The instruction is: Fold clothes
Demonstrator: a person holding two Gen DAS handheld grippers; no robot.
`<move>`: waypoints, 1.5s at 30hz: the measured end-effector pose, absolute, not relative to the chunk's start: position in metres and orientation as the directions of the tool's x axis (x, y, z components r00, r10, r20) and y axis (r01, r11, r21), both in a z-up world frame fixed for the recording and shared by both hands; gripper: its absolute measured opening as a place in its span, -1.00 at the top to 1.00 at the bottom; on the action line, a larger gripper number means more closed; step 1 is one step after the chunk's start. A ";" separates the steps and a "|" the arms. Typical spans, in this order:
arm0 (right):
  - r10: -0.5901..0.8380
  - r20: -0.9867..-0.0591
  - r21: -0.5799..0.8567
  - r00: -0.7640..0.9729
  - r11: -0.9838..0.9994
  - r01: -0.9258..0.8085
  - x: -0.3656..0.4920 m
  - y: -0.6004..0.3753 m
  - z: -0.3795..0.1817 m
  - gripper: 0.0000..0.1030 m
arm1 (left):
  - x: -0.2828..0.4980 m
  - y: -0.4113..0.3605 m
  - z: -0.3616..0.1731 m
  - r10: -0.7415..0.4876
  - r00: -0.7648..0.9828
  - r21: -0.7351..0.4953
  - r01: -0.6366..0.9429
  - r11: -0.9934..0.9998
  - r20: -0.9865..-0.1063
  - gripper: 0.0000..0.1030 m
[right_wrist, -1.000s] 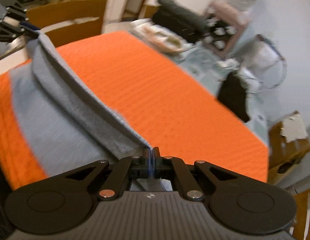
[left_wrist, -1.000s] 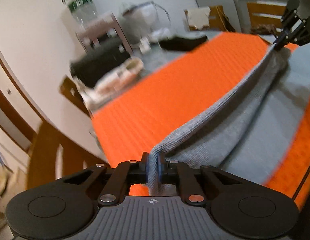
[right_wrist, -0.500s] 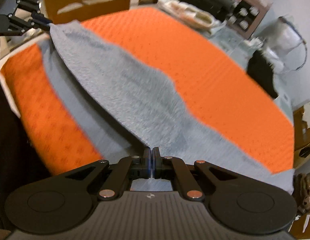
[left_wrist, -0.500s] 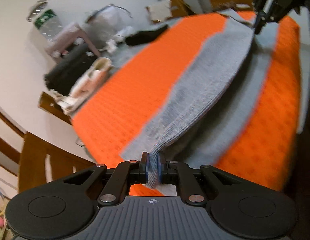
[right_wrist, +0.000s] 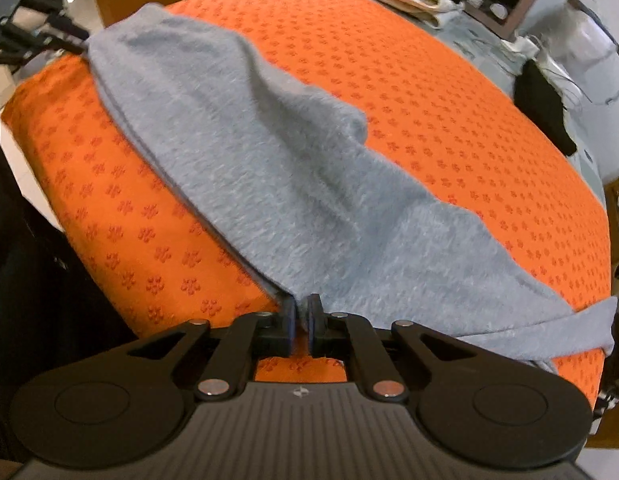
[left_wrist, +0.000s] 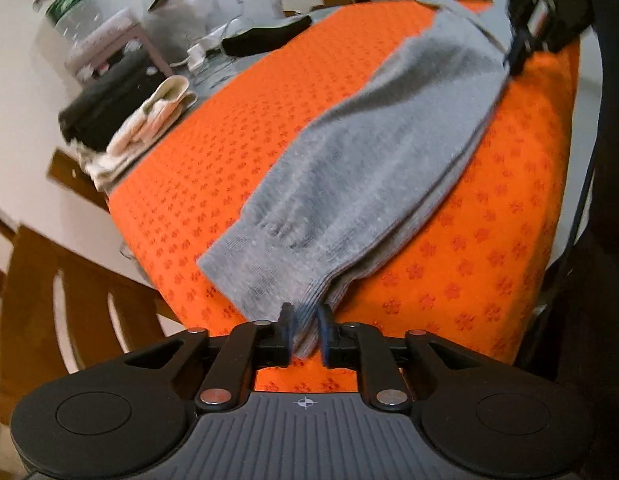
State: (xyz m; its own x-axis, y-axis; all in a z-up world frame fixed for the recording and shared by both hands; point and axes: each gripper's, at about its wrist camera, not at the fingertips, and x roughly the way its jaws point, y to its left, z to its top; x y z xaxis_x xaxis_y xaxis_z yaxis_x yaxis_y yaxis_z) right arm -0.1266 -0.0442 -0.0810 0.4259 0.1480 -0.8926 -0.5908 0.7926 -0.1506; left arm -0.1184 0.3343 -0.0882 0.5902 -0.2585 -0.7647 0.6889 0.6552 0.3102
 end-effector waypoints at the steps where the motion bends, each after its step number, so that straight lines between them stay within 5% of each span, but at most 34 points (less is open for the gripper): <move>1: 0.159 -0.891 -0.135 0.425 0.802 -0.582 -0.126 -0.047 -0.077 0.83 | -0.114 0.339 -0.083 -0.280 0.566 0.253 0.685 0.684 -0.775 0.61; 4: 0.188 -0.885 -0.093 0.426 0.826 -0.557 -0.123 -0.056 -0.064 0.68 | -0.101 0.353 -0.059 -0.393 0.487 0.016 0.643 0.766 -0.780 0.54; 8: 0.196 -0.873 -0.060 0.447 0.866 -0.496 -0.120 -0.078 -0.046 0.64 | -0.085 0.352 -0.041 -0.460 0.485 -0.097 0.602 0.792 -0.744 0.50; 20: 0.043 -0.828 -0.043 0.559 0.989 -0.140 -0.079 -0.203 -0.032 0.59 | -0.058 0.280 -0.056 -0.380 0.540 -0.088 0.488 0.868 -0.751 0.48; 30: 0.046 -0.821 0.108 0.569 0.991 0.075 -0.002 -0.320 -0.050 0.53 | -0.066 0.193 -0.064 -0.258 0.570 -0.106 0.286 0.952 -0.780 0.41; 45: -0.037 -0.854 0.124 0.520 0.955 0.271 0.124 -0.407 -0.105 0.22 | -0.086 0.110 -0.067 -0.131 0.606 -0.112 0.070 0.991 -0.784 0.37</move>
